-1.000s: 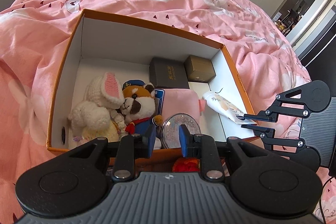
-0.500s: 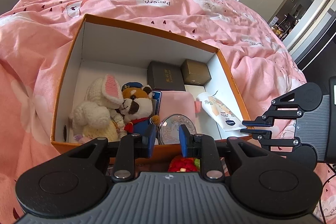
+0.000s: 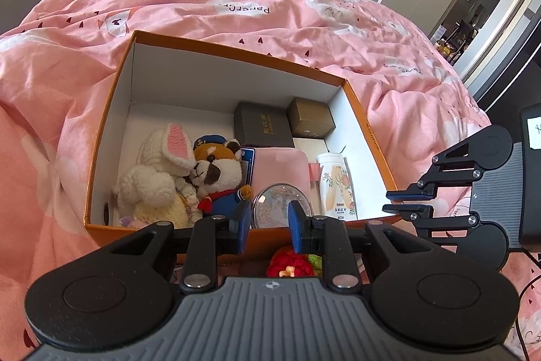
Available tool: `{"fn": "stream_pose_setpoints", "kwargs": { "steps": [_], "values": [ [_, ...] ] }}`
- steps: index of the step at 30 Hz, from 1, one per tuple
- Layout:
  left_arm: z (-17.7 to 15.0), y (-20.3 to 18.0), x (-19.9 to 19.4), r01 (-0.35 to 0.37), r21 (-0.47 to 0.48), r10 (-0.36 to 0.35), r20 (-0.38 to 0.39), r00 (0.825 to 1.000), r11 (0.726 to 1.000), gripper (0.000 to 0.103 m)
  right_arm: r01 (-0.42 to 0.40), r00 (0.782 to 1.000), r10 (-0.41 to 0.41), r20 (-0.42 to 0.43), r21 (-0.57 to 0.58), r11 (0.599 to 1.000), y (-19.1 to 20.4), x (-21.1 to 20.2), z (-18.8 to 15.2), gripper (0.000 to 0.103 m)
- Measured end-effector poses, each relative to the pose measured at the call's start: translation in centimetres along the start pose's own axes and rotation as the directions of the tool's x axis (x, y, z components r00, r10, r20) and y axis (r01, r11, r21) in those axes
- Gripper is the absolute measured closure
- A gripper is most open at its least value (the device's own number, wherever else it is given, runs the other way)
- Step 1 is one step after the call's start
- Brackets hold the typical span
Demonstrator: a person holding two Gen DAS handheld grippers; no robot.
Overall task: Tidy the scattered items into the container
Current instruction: 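Open both grippers to release the compact and tube inside the box, then move both grippers out of the box toward the knitted strawberry and pom-pom plush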
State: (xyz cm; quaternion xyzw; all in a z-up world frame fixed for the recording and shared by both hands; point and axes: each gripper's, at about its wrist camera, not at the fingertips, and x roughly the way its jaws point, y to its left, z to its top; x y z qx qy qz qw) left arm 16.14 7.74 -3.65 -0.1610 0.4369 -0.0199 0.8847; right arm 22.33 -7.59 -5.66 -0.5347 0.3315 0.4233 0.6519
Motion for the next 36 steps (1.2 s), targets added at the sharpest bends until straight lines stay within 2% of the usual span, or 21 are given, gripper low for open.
{"fn": "stream_pose_setpoints", "kwargs": {
  "steps": [7,14,17,24,25,33,36],
  "values": [
    [-0.4,-0.5,-1.0,0.014,0.005,-0.014,0.022,1.0,1.0,0.076,-0.008,0.998,0.004,0.057,0.08,0.997,-0.2,-1.9,-0.2,0.096],
    [-1.4,-1.2,-2.7,0.038,0.02,-0.039,0.074,0.996,0.999,0.076,-0.067,0.984,0.018,0.178,0.275,0.959,0.7,-4.0,-0.1,0.094],
    [-2.2,-1.5,-3.2,0.041,0.03,-0.043,0.088,0.995,0.999,0.076,-0.104,0.974,0.017,0.225,0.384,0.917,1.3,-4.4,-0.4,0.089],
    [-4.4,-1.9,-3.7,0.032,0.045,-0.037,0.1,0.994,0.998,0.076,-0.174,0.958,0.002,0.286,0.577,0.798,3.0,-4.7,-1.1,0.085],
    [-4.7,-1.9,-3.7,0.029,0.046,-0.034,0.1,0.994,0.999,0.076,-0.191,0.955,0.008,0.295,0.597,0.779,3.2,-4.7,-1.2,0.082],
    [-7.1,-1.4,-3.9,0.004,0.034,-0.007,0.092,0.996,0.999,0.076,-0.238,0.947,-0.005,0.32,0.716,0.656,5.4,-4.4,-2.1,0.082],
    [-7.9,-1.2,-4.1,-0.017,0.025,0.014,0.096,0.995,1.0,0.076,-0.216,0.949,-0.039,0.311,0.739,0.638,6.2,-4.4,-2.3,0.082]
  ]
}}
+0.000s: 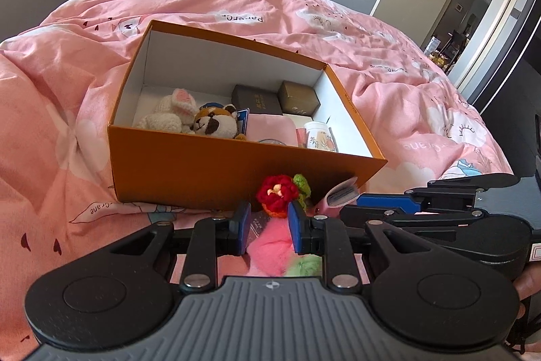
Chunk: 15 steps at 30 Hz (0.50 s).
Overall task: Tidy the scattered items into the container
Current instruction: 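Move both grippers out of the box toward the knitted strawberry and pom-pom plush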
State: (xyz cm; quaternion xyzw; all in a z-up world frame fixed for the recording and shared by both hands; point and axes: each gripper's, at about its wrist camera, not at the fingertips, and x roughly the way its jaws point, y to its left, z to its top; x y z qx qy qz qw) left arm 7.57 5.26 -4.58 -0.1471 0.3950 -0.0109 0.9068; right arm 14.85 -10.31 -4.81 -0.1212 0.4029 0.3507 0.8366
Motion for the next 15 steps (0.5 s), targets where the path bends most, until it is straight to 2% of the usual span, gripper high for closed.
{"fn": "stream_pose_setpoints", "kwargs": {
  "steps": [3,7,15],
  "values": [
    [-0.6,0.0,-0.2,-0.03,0.007,0.03,0.002,1.0,1.0,0.076,0.027,0.999,-0.027,0.018,0.021,0.999,0.1,-0.2,-0.6,0.081],
    [-1.3,0.0,-0.2,-0.049,0.015,0.049,-0.01,0.999,0.999,0.076,0.041,0.999,-0.042,0.022,0.031,0.999,0.2,-0.3,-1.1,0.074],
    [-2.4,0.8,0.0,-0.045,0.005,0.046,-0.072,0.996,0.999,0.076,0.057,0.997,-0.057,-0.055,0.005,0.998,0.2,0.8,-1.7,0.068]
  ]
}}
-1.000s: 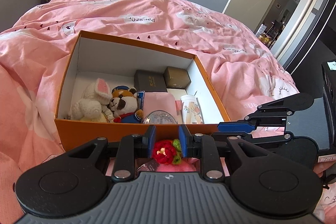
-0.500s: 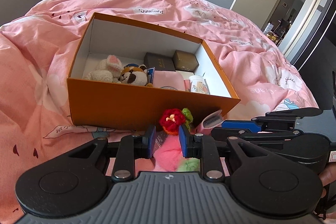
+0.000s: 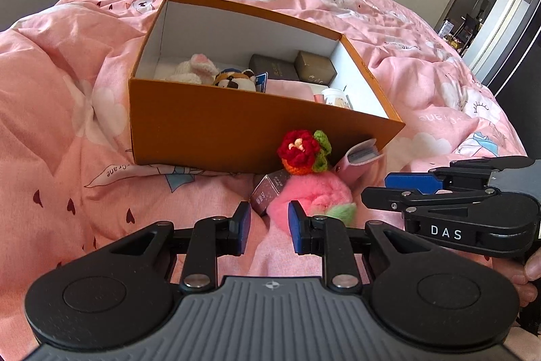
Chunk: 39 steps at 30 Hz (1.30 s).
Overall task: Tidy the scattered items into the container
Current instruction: 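Move both grippers out of the box toward the knitted strawberry and pom-pom plush, then grasp the pink-green pom-pom plush with right gripper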
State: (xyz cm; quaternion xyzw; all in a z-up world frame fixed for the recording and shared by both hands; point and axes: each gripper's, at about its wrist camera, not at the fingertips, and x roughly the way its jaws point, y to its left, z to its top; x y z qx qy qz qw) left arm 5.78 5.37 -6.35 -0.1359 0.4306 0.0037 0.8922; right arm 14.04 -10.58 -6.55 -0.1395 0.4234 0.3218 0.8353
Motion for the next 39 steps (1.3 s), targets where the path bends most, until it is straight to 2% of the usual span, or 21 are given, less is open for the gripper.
{"fn": "stream_pose_setpoints", "kwargs": {
  "steps": [3,9,20,26,32,39],
  "values": [
    [-0.3,0.4,0.3,-0.006,-0.016,0.006,-0.022,1.0,1.0,0.076,0.013,0.999,-0.013,-0.034,-0.012,1.0,-0.1,0.7,-0.4,0.064],
    [-0.8,1.1,0.9,-0.005,-0.037,0.003,-0.062,0.998,0.999,0.076,0.005,0.997,-0.006,-0.077,-0.011,1.0,-0.3,1.8,-0.9,0.063],
    [-1.3,2.5,1.6,-0.002,-0.099,-0.009,-0.105,0.994,0.995,0.076,-0.043,0.994,0.04,-0.102,-0.026,0.999,0.1,3.2,-0.8,0.062],
    [-1.2,2.8,2.0,0.005,-0.115,-0.019,-0.12,0.993,0.993,0.076,-0.062,0.993,0.06,-0.1,-0.02,0.998,-0.2,3.3,-0.4,0.062],
    [-0.6,2.1,2.2,0.027,-0.103,-0.037,-0.101,0.994,0.994,0.075,-0.103,0.991,0.102,-0.088,-0.013,0.995,-0.4,3.4,0.2,0.062],
    [0.5,1.4,2.7,0.03,-0.089,-0.039,-0.092,0.995,0.996,0.075,-0.151,0.988,0.149,-0.045,-0.043,0.988,0.5,3.2,1.5,0.061]
  ]
}}
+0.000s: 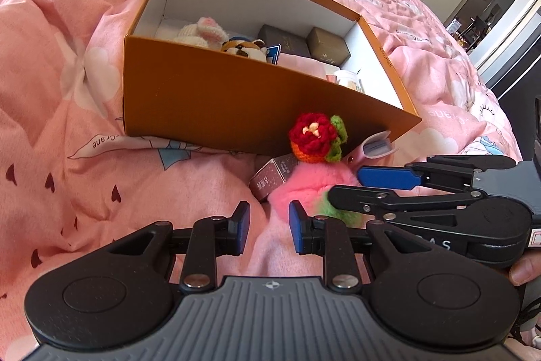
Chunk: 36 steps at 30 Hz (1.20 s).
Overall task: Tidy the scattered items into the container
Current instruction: 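Grasp the pink-green pom-pom plush with right gripper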
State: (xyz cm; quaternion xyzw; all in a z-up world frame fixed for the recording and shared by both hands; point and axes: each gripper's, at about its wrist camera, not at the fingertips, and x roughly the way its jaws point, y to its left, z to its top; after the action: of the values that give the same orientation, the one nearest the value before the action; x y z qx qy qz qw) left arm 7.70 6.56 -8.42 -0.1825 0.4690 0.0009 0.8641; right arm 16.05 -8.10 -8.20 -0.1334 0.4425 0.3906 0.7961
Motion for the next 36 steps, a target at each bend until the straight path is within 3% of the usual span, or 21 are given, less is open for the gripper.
{"fn": "stream_pose_setpoints", "kwargs": {
  "steps": [4,14,19,24,36],
  "values": [
    [0.1,0.1,0.2,-0.009,0.0,0.009,-0.008,1.0,1.0,0.075,-0.012,1.0,0.011,-0.024,-0.027,1.0,0.6,1.3,0.2,0.051],
    [0.1,0.7,0.7,-0.026,-0.012,0.025,-0.027,0.999,1.0,0.075,0.003,0.996,-0.01,-0.084,-0.088,0.996,1.2,4.5,-0.7,0.041],
    [0.0,1.0,0.7,-0.035,-0.019,0.035,-0.036,0.999,0.999,0.075,-0.013,0.995,0.007,-0.103,-0.061,0.998,0.7,5.9,-1.0,0.042],
    [-0.1,0.9,0.6,-0.036,-0.015,0.036,-0.037,0.999,0.999,0.075,-0.021,0.993,0.02,-0.117,-0.005,1.0,-0.2,6.3,-1.2,0.054],
    [0.1,0.9,-0.2,-0.024,-0.007,0.024,-0.015,1.0,1.0,0.075,-0.064,0.997,0.06,-0.044,-0.086,0.994,0.6,1.6,-0.7,0.057]
  ]
}}
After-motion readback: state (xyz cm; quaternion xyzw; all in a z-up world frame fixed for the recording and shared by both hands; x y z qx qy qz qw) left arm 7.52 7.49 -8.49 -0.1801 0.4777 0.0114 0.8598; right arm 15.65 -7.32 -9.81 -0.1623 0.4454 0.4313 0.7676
